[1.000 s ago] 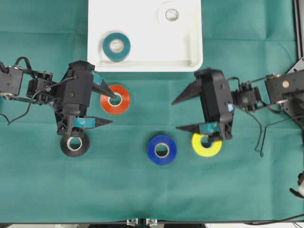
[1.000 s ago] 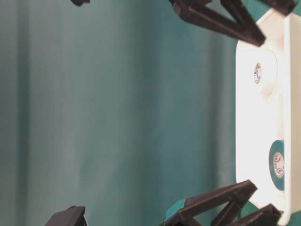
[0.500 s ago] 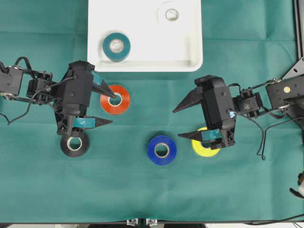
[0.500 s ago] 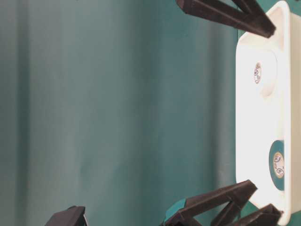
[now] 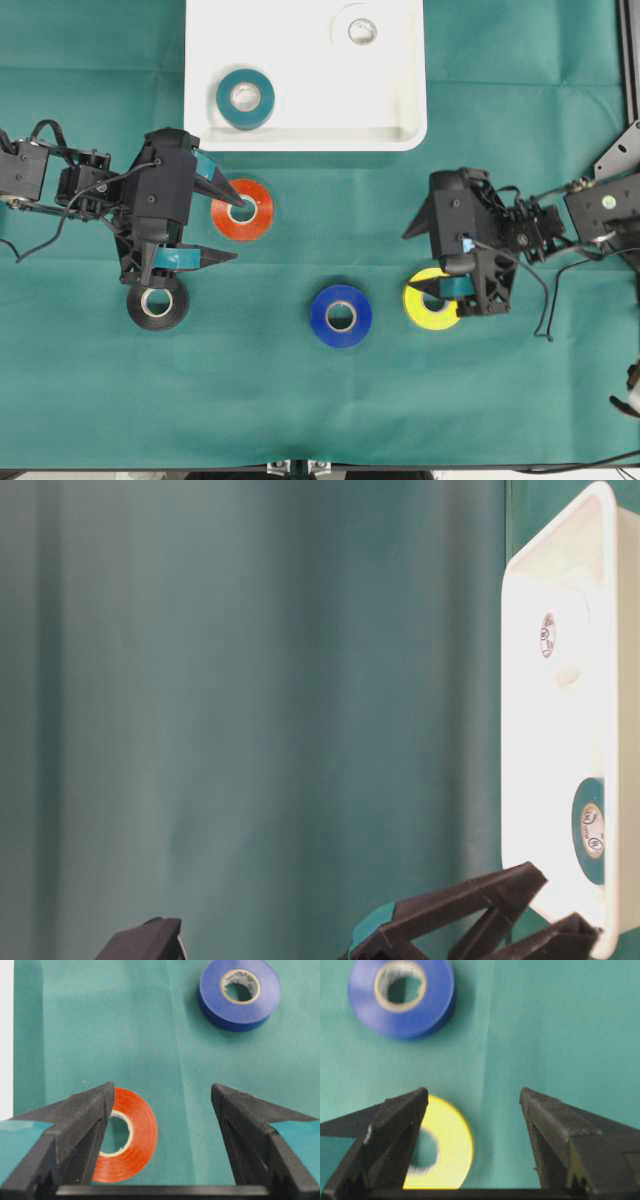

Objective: Put the tape alternately from left to right into the white case.
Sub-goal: 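Move the right gripper onto the yellow tape roll and grasp it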

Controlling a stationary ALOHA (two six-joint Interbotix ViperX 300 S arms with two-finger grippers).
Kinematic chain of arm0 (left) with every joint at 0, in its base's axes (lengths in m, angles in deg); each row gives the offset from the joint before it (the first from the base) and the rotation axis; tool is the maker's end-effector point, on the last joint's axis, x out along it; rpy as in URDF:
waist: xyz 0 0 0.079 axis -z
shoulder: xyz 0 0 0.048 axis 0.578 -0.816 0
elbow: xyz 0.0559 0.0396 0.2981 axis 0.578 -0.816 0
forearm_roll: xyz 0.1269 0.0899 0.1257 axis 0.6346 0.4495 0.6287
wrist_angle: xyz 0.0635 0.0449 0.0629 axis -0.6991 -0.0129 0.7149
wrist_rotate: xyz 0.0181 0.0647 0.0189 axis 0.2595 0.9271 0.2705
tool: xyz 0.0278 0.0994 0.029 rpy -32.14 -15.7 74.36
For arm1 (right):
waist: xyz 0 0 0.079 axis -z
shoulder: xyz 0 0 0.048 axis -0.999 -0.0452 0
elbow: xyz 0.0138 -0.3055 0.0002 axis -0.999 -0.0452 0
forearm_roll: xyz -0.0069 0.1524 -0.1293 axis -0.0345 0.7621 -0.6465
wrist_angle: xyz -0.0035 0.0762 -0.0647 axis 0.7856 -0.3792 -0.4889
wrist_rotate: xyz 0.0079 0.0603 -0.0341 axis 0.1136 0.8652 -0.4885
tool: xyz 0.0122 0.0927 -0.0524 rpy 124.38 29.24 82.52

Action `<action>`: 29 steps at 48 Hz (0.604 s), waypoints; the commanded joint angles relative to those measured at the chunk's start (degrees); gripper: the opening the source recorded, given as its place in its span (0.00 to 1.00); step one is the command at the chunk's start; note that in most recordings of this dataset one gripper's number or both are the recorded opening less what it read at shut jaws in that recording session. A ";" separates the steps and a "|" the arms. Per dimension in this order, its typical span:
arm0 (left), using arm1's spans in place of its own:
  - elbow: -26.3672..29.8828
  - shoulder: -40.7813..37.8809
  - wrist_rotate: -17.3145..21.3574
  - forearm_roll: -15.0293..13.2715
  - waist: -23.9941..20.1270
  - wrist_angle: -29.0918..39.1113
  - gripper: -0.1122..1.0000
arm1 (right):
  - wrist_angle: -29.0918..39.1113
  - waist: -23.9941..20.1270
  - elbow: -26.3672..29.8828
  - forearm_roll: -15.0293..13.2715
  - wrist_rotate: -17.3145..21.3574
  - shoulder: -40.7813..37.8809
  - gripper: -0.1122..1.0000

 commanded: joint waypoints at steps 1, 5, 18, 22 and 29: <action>0.88 0.79 0.00 -0.18 0.18 -0.44 0.94 | 2.02 -1.49 0.53 0.18 1.93 0.35 0.81; 0.88 0.79 0.00 -0.18 0.09 -0.44 0.94 | 3.96 -2.90 0.44 0.18 4.31 0.44 0.81; 1.14 0.70 0.00 -0.18 0.09 -0.44 0.94 | 7.03 -4.57 0.35 0.18 8.61 0.44 0.81; 1.14 0.79 0.00 -0.18 0.09 -0.44 0.94 | 6.94 -4.57 0.35 0.09 8.61 0.35 0.81; 1.14 0.70 0.00 -0.18 0.09 -0.44 0.94 | 6.77 -4.57 0.18 0.00 8.70 0.35 0.81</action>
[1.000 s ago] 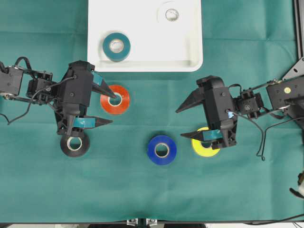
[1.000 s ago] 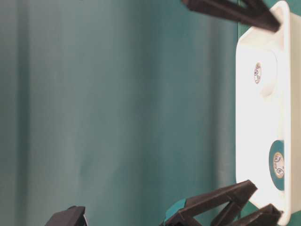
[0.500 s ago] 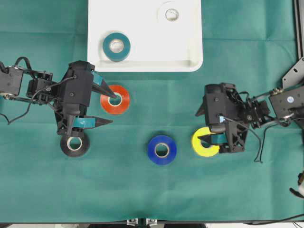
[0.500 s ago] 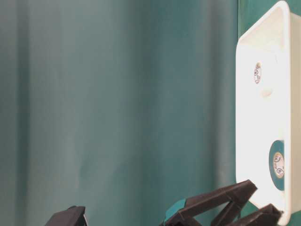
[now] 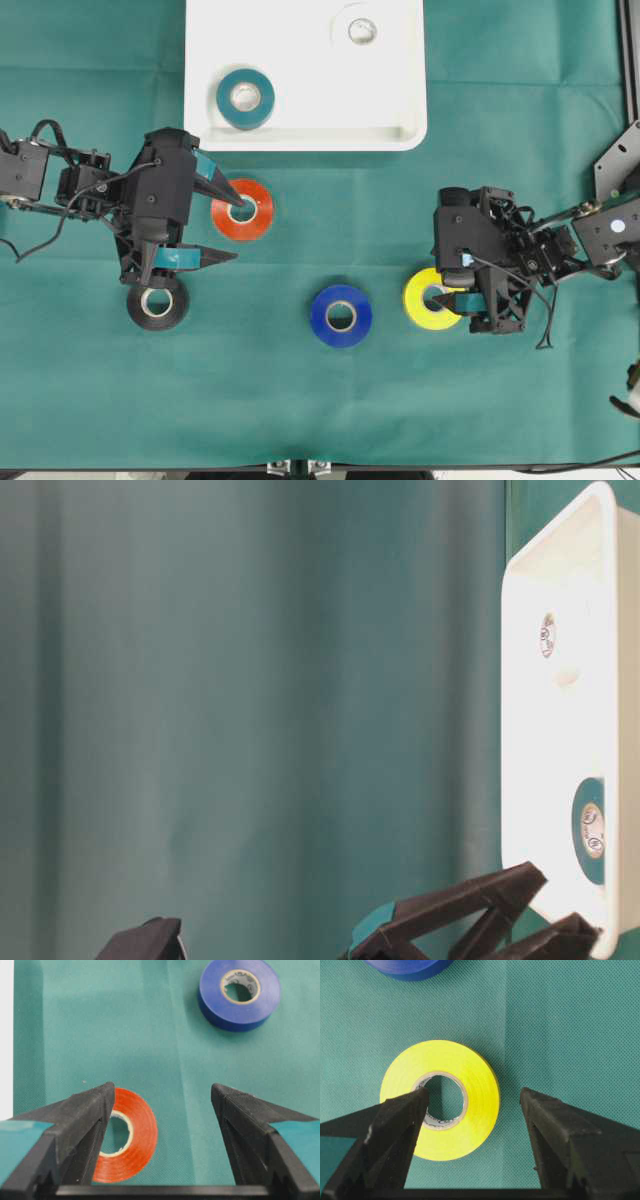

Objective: Put the tape alternately from left to right into the white case.
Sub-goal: 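Move the right gripper onto the yellow tape roll and grasp it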

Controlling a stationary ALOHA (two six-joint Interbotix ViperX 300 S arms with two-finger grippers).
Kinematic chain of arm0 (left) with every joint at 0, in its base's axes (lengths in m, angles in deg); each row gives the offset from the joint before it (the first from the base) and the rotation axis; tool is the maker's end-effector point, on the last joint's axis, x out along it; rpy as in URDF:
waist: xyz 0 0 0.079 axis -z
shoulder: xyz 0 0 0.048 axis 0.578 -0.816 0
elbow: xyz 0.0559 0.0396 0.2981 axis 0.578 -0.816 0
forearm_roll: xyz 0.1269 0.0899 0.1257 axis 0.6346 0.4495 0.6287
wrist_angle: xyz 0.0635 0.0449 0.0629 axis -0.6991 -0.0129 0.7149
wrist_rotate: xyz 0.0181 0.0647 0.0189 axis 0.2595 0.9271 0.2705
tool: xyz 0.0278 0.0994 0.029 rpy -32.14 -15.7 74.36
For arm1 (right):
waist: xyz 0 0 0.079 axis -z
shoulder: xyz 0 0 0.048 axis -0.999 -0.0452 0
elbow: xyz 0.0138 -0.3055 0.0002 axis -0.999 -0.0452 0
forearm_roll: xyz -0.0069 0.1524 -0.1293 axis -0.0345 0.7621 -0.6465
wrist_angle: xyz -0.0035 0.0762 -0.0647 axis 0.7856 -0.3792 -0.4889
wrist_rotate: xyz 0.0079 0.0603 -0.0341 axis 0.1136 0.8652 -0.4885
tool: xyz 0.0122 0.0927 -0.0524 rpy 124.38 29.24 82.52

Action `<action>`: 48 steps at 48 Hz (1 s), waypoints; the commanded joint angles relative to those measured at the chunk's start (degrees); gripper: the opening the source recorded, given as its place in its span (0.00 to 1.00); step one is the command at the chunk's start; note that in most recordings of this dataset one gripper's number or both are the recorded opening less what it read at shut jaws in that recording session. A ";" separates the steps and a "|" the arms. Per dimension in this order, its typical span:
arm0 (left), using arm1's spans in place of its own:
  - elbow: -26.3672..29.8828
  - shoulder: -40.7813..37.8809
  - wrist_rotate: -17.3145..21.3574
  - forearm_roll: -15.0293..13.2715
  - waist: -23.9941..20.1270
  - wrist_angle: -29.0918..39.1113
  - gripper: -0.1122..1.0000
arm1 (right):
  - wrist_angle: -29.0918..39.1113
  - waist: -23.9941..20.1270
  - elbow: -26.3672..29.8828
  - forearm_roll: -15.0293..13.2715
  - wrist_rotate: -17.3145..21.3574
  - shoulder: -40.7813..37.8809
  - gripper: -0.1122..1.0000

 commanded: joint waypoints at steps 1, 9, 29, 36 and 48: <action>1.14 0.70 0.00 -0.09 0.09 -0.44 0.94 | -0.35 -0.26 0.26 -0.09 0.18 0.44 0.80; 1.14 0.70 0.00 -0.09 0.09 -0.44 0.94 | -0.44 -0.18 0.00 -0.09 0.18 -0.97 0.81; 1.23 0.70 -0.09 -0.09 0.09 -0.44 0.94 | -3.34 1.32 0.35 -0.18 0.26 -7.65 0.81; 1.23 0.70 -0.09 -0.09 0.09 -0.44 0.94 | -4.48 1.32 0.35 -0.18 0.26 -7.91 0.81; 1.23 0.70 -0.18 -0.09 0.09 -0.35 0.94 | -4.48 1.32 1.23 -0.18 0.26 -7.91 0.79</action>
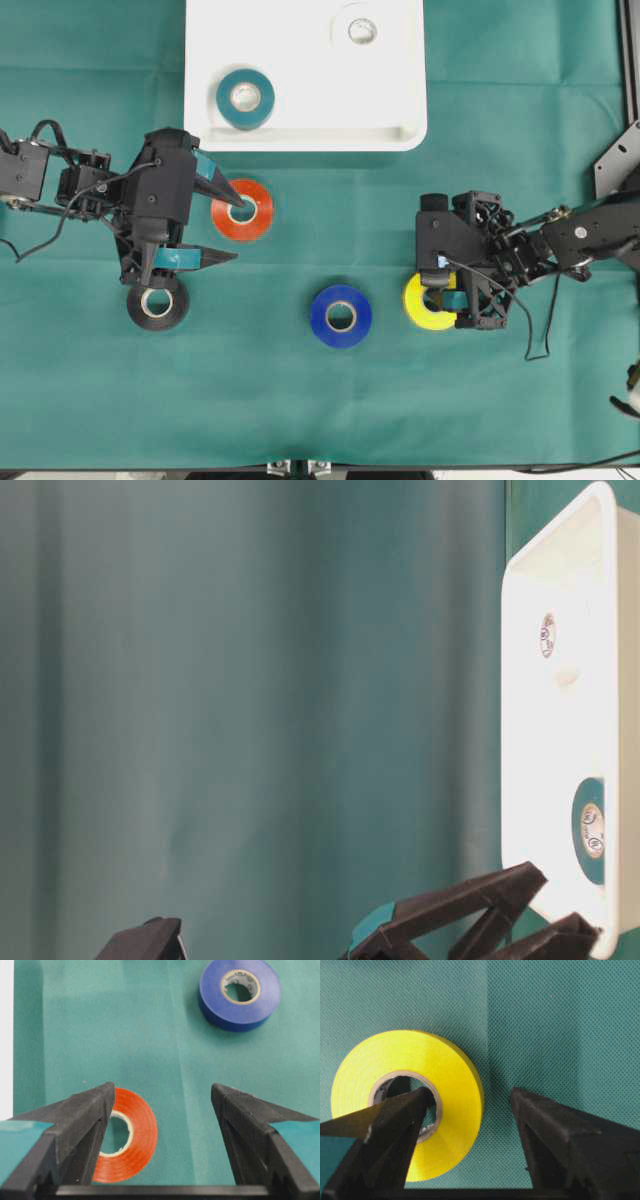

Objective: Put the tape alternately from left to right into the white case.
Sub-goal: 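Move the right gripper onto the yellow tape roll and grasp it, then lift the yellow roll with the right gripper and carry it into the tray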

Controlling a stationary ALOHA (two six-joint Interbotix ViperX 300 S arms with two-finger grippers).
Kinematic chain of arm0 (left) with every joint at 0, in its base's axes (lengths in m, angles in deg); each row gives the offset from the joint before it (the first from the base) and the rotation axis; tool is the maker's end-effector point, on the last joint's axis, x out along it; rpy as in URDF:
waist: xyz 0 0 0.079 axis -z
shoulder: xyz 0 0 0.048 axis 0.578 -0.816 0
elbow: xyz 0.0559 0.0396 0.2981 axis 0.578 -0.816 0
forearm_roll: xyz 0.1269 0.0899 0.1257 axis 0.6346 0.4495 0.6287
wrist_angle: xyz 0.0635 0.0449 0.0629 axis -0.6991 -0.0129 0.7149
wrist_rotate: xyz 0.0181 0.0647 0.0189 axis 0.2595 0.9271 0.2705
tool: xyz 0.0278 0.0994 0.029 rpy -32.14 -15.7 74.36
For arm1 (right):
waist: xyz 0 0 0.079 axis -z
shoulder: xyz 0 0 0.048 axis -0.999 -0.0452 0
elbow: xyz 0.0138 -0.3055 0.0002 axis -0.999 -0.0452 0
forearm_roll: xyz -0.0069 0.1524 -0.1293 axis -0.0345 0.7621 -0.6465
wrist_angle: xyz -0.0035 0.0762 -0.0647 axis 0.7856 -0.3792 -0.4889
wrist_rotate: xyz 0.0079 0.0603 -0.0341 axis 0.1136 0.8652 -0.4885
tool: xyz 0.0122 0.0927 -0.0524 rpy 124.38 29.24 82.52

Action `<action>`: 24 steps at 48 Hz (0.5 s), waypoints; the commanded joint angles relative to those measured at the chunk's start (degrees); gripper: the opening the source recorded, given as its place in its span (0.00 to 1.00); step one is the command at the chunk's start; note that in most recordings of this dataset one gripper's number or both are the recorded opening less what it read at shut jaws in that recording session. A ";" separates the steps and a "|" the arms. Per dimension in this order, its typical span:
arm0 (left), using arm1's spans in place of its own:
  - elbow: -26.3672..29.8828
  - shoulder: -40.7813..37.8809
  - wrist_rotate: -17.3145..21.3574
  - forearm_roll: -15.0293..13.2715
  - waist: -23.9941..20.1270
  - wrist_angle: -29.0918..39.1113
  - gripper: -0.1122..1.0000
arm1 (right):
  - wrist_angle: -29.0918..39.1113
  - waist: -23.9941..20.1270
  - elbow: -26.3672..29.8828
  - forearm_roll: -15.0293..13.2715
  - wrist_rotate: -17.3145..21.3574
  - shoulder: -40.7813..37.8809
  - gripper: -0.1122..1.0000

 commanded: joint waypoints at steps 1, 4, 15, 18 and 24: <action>1.23 0.70 -0.09 -0.18 0.09 -0.35 0.94 | -0.26 -0.09 1.49 -0.09 -0.09 0.44 0.77; 1.23 0.70 -0.09 -0.18 0.09 -0.26 0.94 | -0.09 0.00 1.93 -0.09 -0.09 0.44 0.68; 1.23 0.70 -0.09 -0.18 0.09 -0.18 0.94 | -0.35 0.00 2.72 -0.09 -0.18 1.49 0.37; 1.23 0.70 -0.09 -0.18 0.09 -0.09 0.94 | -0.35 0.00 2.72 -0.09 -0.18 1.93 0.37; 1.23 0.70 -0.09 -0.18 0.09 -0.09 0.94 | -0.35 0.00 2.90 -0.09 -0.18 3.25 0.37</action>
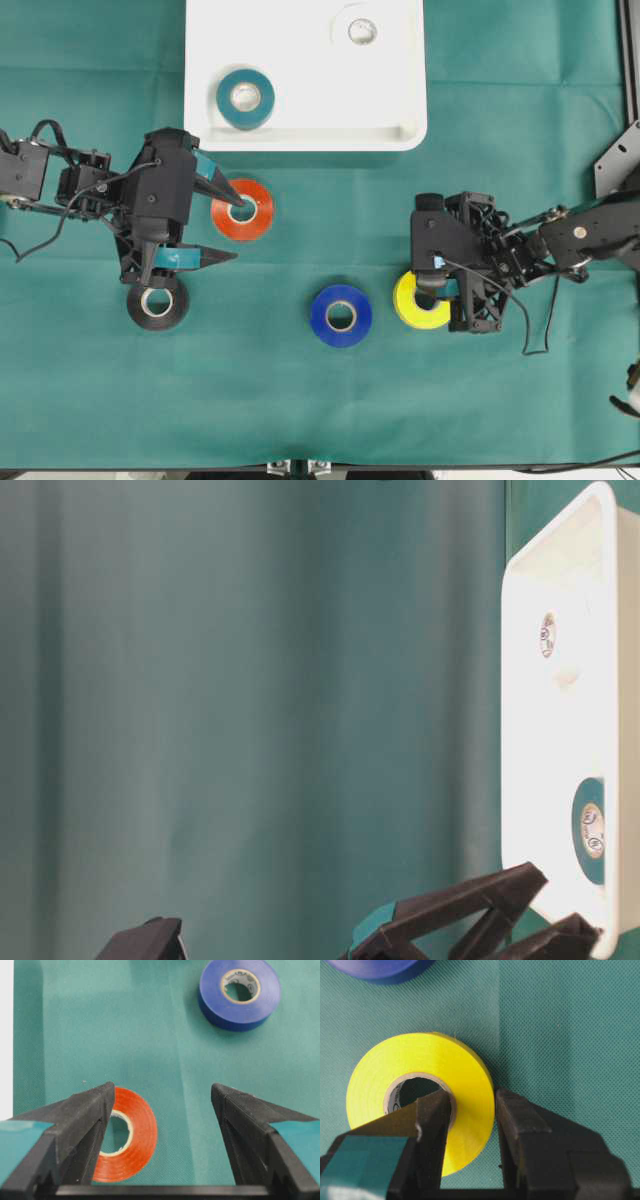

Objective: Put the tape alternately from left to right into the white case.
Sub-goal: 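Lift the yellow roll with the right gripper and carry it into the tray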

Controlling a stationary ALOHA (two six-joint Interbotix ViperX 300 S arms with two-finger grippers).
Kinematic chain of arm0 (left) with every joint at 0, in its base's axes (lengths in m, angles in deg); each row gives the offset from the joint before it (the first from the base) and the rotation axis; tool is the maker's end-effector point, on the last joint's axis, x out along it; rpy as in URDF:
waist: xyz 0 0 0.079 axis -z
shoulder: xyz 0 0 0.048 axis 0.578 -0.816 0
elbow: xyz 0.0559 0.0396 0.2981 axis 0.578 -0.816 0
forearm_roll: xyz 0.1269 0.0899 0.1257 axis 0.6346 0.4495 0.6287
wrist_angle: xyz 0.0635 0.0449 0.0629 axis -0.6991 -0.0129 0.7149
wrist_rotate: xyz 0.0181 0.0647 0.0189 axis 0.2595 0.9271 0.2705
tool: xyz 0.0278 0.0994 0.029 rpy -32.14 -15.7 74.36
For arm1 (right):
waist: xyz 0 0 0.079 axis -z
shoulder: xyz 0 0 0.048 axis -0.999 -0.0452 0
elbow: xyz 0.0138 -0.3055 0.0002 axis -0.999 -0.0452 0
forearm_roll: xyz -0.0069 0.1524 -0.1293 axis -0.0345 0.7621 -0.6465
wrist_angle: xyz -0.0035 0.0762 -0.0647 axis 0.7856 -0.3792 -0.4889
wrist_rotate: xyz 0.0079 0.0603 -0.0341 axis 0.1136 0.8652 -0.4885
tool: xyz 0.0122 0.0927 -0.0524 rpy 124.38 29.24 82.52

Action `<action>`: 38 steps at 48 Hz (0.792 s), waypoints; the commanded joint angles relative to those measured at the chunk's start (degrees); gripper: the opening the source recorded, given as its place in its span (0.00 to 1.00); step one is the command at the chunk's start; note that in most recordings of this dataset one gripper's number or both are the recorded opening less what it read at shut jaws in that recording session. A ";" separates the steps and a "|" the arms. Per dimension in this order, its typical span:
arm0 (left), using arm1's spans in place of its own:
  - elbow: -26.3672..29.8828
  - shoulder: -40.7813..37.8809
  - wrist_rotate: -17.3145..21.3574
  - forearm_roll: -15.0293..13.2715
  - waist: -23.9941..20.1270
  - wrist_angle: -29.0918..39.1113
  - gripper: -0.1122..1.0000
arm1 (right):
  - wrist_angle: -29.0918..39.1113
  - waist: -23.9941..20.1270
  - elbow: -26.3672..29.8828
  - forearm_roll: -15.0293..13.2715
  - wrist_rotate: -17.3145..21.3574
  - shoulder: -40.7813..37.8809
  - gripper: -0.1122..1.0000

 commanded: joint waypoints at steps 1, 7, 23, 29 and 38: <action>1.23 0.70 -0.09 -0.18 0.09 -0.18 0.94 | -0.35 0.00 1.23 -0.09 -0.09 2.37 0.37; 1.23 0.79 -0.09 -0.18 0.09 -0.18 0.94 | -0.35 0.00 1.49 -0.09 -0.09 5.36 0.37; 1.41 0.70 -0.09 -0.18 0.09 -0.18 0.94 | -1.32 0.00 0.70 -2.11 -0.62 13.89 0.37; 1.41 0.70 -0.09 -0.18 0.09 -0.09 0.94 | -4.04 0.97 -0.18 -4.57 -0.44 14.68 0.37; 1.41 0.79 -0.09 -0.18 0.09 -0.18 0.94 | -6.24 5.45 -0.62 -6.33 -0.44 14.24 0.37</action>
